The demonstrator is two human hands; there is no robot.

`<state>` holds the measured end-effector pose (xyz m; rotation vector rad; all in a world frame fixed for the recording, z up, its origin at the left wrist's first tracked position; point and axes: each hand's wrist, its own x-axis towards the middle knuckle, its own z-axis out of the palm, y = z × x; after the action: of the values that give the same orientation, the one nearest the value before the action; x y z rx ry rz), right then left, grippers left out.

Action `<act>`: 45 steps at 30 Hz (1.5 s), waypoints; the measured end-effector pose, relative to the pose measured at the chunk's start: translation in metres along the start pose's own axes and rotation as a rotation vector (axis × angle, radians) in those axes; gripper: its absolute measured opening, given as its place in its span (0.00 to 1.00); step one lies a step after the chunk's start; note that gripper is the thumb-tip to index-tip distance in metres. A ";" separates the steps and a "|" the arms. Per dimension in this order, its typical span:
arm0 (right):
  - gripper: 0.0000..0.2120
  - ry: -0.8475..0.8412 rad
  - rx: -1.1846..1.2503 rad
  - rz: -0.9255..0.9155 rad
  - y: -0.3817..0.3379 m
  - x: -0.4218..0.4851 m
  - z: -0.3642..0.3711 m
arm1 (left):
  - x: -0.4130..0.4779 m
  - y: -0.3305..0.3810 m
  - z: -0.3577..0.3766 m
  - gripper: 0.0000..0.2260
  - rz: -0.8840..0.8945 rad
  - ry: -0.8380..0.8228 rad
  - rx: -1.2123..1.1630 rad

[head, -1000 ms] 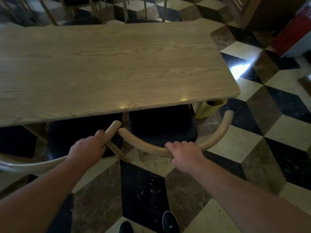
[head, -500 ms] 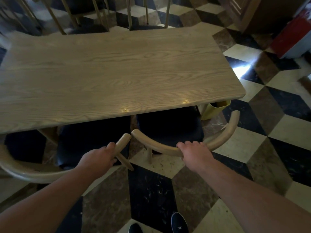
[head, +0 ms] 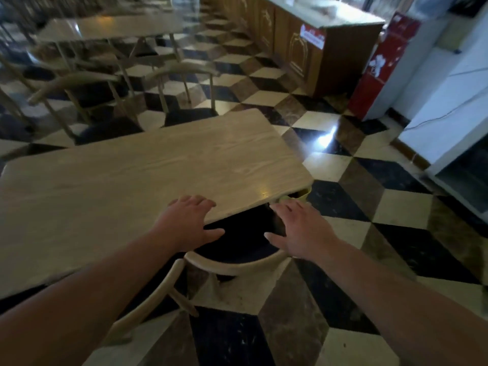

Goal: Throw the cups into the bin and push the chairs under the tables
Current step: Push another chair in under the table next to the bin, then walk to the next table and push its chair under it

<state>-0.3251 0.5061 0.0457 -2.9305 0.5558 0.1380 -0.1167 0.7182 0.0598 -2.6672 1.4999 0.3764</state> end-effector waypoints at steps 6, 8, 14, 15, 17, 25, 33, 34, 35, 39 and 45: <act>0.40 0.123 -0.003 0.113 0.083 -0.047 -0.110 | 0.041 0.112 -0.093 0.46 0.101 0.061 0.029; 0.41 0.154 0.007 0.156 0.116 -0.066 -0.139 | 0.057 0.154 -0.115 0.47 0.131 0.079 0.034; 0.39 0.207 -0.002 0.258 0.242 -0.115 -0.189 | 0.112 0.296 -0.169 0.41 0.174 0.145 0.068; 0.39 0.215 -0.005 0.269 0.265 -0.121 -0.195 | 0.123 0.318 -0.175 0.42 0.174 0.151 0.060; 0.40 0.227 -0.013 0.300 0.311 -0.132 -0.208 | 0.146 0.358 -0.184 0.42 0.178 0.163 0.045; 0.41 0.218 0.003 0.425 0.460 -0.145 -0.255 | 0.239 0.481 -0.219 0.43 0.218 0.224 0.010; 0.44 0.234 0.040 0.466 0.568 -0.068 -0.279 | 0.366 0.520 -0.237 0.41 0.270 0.302 -0.027; 0.45 0.240 0.033 0.466 0.582 -0.051 -0.283 | 0.386 0.521 -0.242 0.41 0.270 0.294 -0.014; 0.45 0.251 0.029 0.465 0.595 -0.034 -0.287 | 0.407 0.521 -0.247 0.40 0.264 0.281 0.004; 0.44 0.270 0.016 0.468 0.646 0.033 -0.310 | 0.495 0.519 -0.273 0.42 0.206 0.276 -0.015; 0.49 0.269 -0.016 0.455 0.722 0.129 -0.349 | 0.615 0.519 -0.319 0.42 0.170 0.300 0.035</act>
<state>-0.4518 -0.2626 0.2765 -2.7994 1.2597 -0.2049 -0.1927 -0.1206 0.2564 -2.6693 1.7993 -0.0473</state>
